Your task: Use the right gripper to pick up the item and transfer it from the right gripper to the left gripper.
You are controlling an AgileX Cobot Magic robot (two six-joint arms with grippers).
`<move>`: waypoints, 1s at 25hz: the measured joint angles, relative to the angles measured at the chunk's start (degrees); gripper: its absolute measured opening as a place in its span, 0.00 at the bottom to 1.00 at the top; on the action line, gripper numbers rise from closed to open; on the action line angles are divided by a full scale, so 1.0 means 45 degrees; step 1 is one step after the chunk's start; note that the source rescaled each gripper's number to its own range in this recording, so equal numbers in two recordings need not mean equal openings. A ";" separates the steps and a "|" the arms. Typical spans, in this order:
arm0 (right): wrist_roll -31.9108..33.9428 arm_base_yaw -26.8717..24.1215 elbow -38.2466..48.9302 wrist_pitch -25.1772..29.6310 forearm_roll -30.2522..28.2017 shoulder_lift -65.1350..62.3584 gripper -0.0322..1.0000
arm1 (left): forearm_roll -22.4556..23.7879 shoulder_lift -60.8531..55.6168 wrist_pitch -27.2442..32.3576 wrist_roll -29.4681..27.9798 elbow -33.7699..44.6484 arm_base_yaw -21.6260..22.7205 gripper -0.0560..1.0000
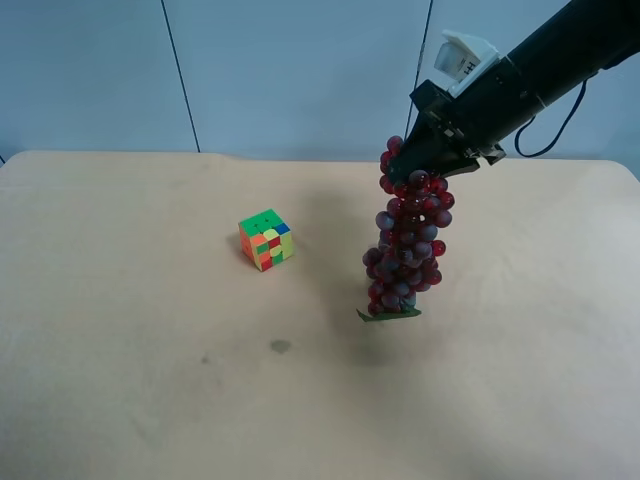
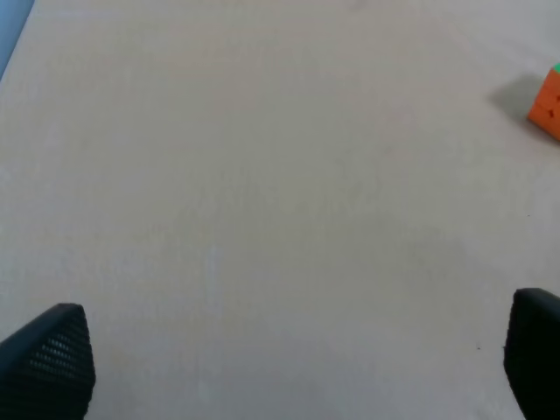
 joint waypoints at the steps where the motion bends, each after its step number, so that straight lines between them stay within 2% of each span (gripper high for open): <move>1: -0.0192 0.0128 0.0000 0.0000 0.0195 -0.0039 0.06 | 0.0000 0.0000 0.0000 0.0000 0.0000 0.0000 0.91; 8: -0.1249 0.1073 -0.0024 -0.0012 0.1357 -0.0136 0.06 | 0.0000 0.0000 0.0000 0.0000 0.0000 0.0000 0.91; 17: -0.1336 0.1167 -0.0024 -0.0037 0.2646 -0.0121 0.05 | -0.0084 0.0071 0.0000 0.0000 0.0000 0.0000 0.91; 20: -0.1368 0.1167 -0.0024 0.0008 0.3156 0.0031 0.05 | -0.0560 0.0808 -0.0023 0.0000 0.0000 0.0000 0.91; 25: -0.1580 0.1167 -0.0024 0.0037 0.3588 0.0323 0.05 | -0.1937 0.2804 -0.0283 0.0000 0.0000 0.0000 0.91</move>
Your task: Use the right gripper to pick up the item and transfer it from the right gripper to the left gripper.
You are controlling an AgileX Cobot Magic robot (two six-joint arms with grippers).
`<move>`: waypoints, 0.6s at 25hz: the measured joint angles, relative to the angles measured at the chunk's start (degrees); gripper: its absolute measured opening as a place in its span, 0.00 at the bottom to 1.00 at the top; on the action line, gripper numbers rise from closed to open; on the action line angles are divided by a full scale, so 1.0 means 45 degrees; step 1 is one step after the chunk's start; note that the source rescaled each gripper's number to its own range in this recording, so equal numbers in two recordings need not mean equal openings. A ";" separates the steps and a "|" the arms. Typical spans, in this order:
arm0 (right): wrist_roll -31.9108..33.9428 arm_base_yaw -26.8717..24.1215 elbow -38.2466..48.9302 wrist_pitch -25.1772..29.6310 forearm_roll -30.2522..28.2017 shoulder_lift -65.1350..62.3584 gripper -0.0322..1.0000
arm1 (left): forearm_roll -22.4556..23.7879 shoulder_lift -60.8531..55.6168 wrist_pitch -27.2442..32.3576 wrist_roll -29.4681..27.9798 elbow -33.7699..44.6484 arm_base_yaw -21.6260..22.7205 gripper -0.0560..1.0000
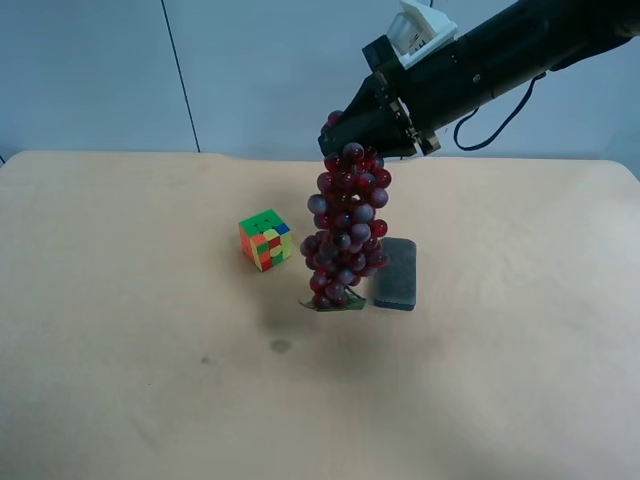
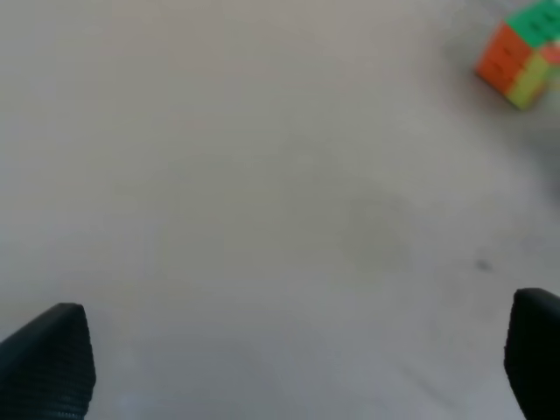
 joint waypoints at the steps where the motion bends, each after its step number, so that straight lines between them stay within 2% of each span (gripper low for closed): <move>1: -0.0078 0.0000 0.0000 0.0016 0.0028 0.0013 0.05 | -0.0287 0.0436 -0.0158 0.0041 0.0000 0.0000 0.91; 4: -0.0181 0.0000 0.0000 0.0086 0.0044 0.0012 0.05 | -0.1274 0.1563 -0.1245 0.0517 -0.0057 0.0000 0.91; 7: -0.0282 0.0000 0.0000 0.0165 0.0085 0.0012 0.05 | -0.2922 0.2738 -0.2455 0.1673 -0.0111 0.0000 0.91; 10: -0.0368 0.0000 0.0000 0.0215 0.0111 0.0012 0.05 | -0.5268 0.4096 -0.3084 0.3614 -0.0141 0.0000 0.91; 15: -0.0407 0.0000 0.0000 0.0256 0.0123 0.0012 0.05 | -0.9980 0.6500 -0.3363 0.8133 -0.0141 0.0000 0.91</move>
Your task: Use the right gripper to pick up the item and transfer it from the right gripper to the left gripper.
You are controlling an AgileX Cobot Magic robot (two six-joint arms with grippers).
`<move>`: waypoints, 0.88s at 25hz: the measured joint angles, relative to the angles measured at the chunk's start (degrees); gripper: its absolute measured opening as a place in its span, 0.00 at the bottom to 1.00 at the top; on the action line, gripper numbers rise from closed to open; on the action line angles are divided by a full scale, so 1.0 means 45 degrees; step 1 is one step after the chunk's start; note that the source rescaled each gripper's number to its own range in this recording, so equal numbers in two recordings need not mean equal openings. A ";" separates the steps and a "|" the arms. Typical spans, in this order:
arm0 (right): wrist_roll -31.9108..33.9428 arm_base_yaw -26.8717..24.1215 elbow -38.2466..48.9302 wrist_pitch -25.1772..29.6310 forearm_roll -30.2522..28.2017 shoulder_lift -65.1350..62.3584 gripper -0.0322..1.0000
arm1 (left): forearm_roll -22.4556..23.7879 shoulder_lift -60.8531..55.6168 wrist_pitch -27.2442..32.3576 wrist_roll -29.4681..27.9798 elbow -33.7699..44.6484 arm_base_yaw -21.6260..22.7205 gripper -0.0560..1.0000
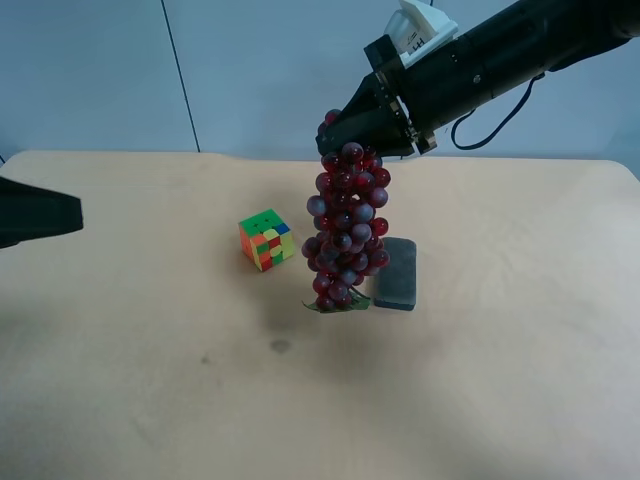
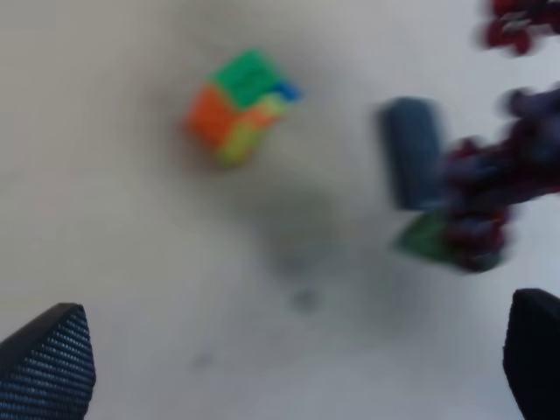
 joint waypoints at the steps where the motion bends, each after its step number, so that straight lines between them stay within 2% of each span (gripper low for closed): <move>1: 0.0000 0.0000 0.0000 0.0012 0.0000 0.0000 0.05 | -0.0980 0.0460 0.0050 0.1094 0.0000 0.0000 0.91; 4: -0.0024 0.0000 0.0000 0.0031 0.0149 0.0000 0.04 | -0.3452 0.1778 0.0571 0.4183 0.0000 0.0000 0.91; 7: -0.0219 0.0000 0.0000 0.0094 0.0189 0.0000 0.04 | -0.5483 0.3214 0.1439 0.6859 0.0000 0.0000 0.91; 11: -0.0313 0.0000 0.0000 0.0301 0.0214 0.0000 0.04 | -0.7503 0.5289 0.2630 0.9572 0.0000 0.0000 0.91; 17: -0.0347 0.0000 0.0000 0.0371 0.0528 0.0000 0.04 | -0.9319 0.8046 0.3738 1.2181 -0.0009 0.0000 0.91; 22: -0.0347 0.0000 0.0000 0.0371 0.0696 0.0039 0.04 | -0.9733 0.9918 0.4722 1.3864 -0.0024 -0.0291 0.91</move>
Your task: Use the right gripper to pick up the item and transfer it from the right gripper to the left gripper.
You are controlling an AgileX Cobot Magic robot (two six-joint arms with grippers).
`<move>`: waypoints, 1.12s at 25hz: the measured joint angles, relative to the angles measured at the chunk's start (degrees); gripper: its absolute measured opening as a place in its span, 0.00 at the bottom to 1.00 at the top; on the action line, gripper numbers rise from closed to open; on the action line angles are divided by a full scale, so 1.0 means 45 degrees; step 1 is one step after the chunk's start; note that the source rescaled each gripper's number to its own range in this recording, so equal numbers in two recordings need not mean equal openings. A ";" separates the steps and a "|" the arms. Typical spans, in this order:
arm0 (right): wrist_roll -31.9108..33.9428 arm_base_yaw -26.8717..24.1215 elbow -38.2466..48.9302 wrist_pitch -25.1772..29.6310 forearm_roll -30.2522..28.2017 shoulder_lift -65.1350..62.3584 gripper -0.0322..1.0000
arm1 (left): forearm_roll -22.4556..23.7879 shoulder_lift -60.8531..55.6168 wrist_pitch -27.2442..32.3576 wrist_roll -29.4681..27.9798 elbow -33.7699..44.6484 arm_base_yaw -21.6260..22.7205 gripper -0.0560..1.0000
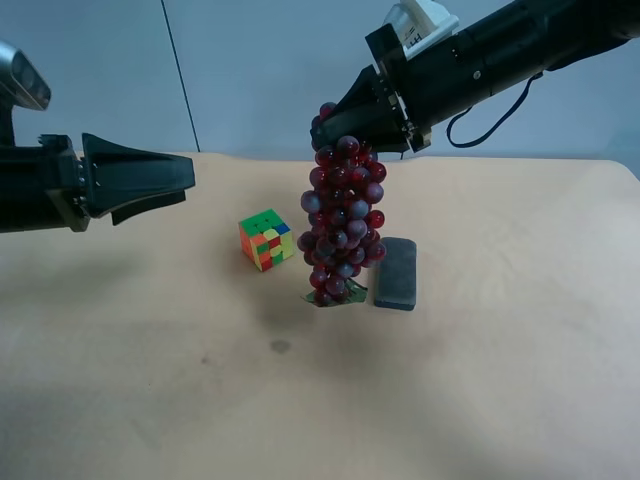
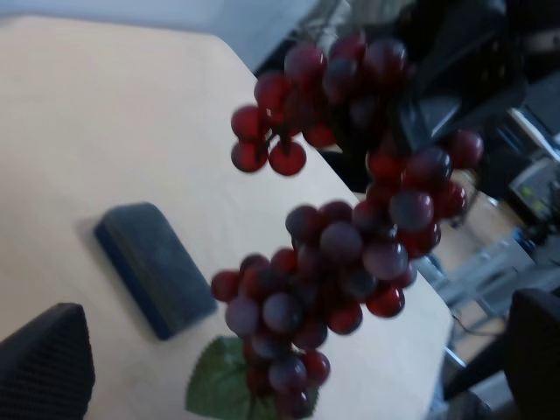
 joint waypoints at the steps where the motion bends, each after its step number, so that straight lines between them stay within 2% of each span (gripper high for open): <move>1: 0.0000 0.0000 0.0000 0.0000 0.0086 0.0000 0.04 | 0.0000 0.0315 0.0109 0.0279 0.0000 -0.0245 0.91; 7: 0.0000 0.0000 0.0000 0.0000 0.0411 0.0000 0.04 | 0.0002 0.1597 0.0168 0.1189 -0.0259 -0.1583 0.91; 22: -0.0092 0.0000 0.0000 -0.0365 0.1300 0.0000 0.04 | -0.0010 0.3543 0.0168 0.1130 -0.3303 -0.3439 0.87; 28: -0.0092 0.0000 0.0000 -0.0395 0.1300 0.0000 0.04 | -0.0010 0.4436 0.0142 0.0774 -0.4403 -0.3722 0.87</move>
